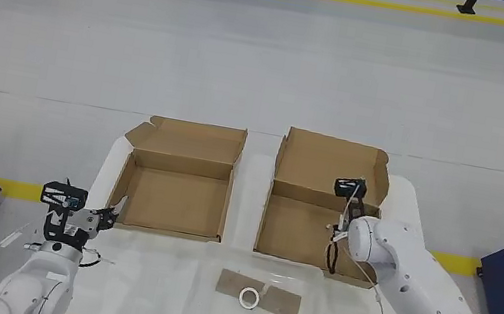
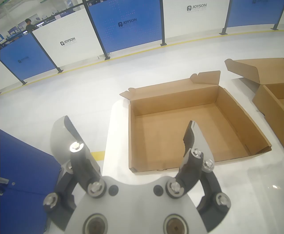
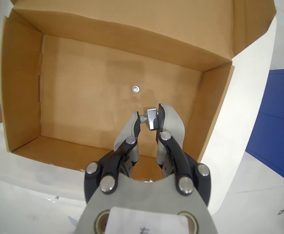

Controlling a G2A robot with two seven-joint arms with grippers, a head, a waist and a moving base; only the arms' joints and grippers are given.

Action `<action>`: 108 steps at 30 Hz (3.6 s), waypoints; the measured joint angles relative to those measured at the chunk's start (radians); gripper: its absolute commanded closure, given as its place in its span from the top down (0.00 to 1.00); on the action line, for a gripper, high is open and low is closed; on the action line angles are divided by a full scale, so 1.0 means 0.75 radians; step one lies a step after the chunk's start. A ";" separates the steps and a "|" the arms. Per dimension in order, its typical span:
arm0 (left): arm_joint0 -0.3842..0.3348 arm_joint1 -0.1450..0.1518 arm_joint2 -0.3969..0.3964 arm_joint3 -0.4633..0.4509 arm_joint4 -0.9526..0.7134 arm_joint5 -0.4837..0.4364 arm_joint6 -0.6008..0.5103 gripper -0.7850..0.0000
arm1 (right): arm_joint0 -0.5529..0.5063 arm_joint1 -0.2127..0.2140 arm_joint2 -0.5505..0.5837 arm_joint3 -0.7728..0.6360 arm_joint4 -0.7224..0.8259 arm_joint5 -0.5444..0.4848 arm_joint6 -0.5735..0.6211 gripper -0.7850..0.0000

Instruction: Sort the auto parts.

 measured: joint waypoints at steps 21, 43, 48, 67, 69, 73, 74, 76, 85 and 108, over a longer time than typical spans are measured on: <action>0.000 0.000 0.000 0.000 0.000 0.000 0.000 1.00 | 0.102 -0.105 -0.095 0.300 -0.010 -0.017 0.127 0.00; 0.000 0.000 0.000 0.000 0.000 0.000 0.000 1.00 | 0.136 -0.187 -0.082 0.454 0.017 -0.029 0.004 0.49; 0.000 0.000 0.000 0.000 0.000 0.000 0.000 1.00 | 0.130 -0.186 -0.055 0.416 -0.020 -0.005 0.012 1.00; 0.000 0.000 0.000 0.000 0.000 0.000 0.000 1.00 | -0.031 -0.115 0.128 0.025 -0.116 -0.081 0.067 1.00; 0.000 0.000 0.000 0.000 0.000 0.000 0.000 1.00 | -0.061 -0.104 0.168 -0.049 -0.096 -0.177 0.050 1.00; 0.000 0.000 0.000 0.000 0.000 0.000 0.000 1.00 | -0.125 -0.073 0.257 -0.189 -0.074 -0.366 0.124 1.00; 0.000 0.000 0.000 0.000 0.000 0.000 0.000 1.00 | -0.144 -0.064 0.282 -0.235 -0.075 -0.413 0.149 1.00; 0.000 0.000 0.000 0.000 0.000 0.000 0.000 1.00 | -0.179 -0.053 0.313 -0.302 -0.087 -0.461 0.186 1.00; 0.000 0.000 0.000 0.000 0.000 0.000 0.000 1.00 | -0.243 -0.037 0.343 -0.419 -0.111 -0.547 0.263 1.00; 0.000 0.000 0.000 0.000 0.000 0.000 0.000 1.00 | -0.362 -0.001 0.268 -0.820 -0.168 -1.114 0.472 1.00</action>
